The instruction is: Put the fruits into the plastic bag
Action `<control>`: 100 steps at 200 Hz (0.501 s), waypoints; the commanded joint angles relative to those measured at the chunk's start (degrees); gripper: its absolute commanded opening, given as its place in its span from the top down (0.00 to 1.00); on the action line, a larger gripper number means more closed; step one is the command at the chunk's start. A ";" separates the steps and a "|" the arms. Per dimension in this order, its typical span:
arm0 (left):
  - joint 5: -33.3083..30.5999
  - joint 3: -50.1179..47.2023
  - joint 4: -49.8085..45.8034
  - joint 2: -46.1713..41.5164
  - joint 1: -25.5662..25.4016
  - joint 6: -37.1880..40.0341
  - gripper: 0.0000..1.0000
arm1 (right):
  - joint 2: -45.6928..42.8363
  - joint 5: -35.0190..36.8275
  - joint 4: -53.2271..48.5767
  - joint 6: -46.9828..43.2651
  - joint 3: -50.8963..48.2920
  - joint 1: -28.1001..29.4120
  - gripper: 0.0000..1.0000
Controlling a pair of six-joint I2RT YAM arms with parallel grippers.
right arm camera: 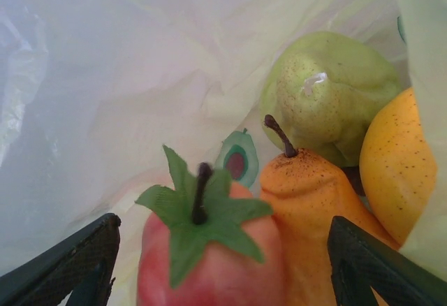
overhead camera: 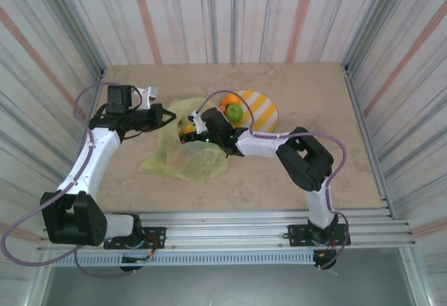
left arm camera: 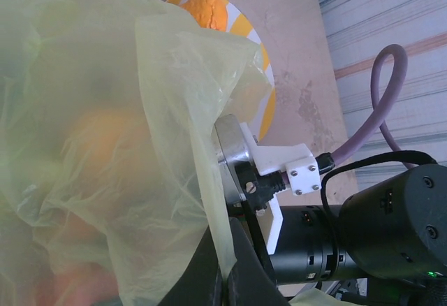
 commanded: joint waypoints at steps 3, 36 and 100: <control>-0.38 1.27 -1.65 0.03 0.30 1.18 1.00 | -1.79 -0.28 -0.46 0.21 0.60 0.05 0.17; -0.49 1.27 -1.74 -0.08 0.44 1.22 1.00 | -3.33 -0.10 -0.66 -0.18 -0.45 -0.40 0.13; -1.13 1.14 -1.76 -0.16 0.91 1.26 1.00 | -8.87 0.45 -0.40 -0.61 -5.20 -2.18 0.12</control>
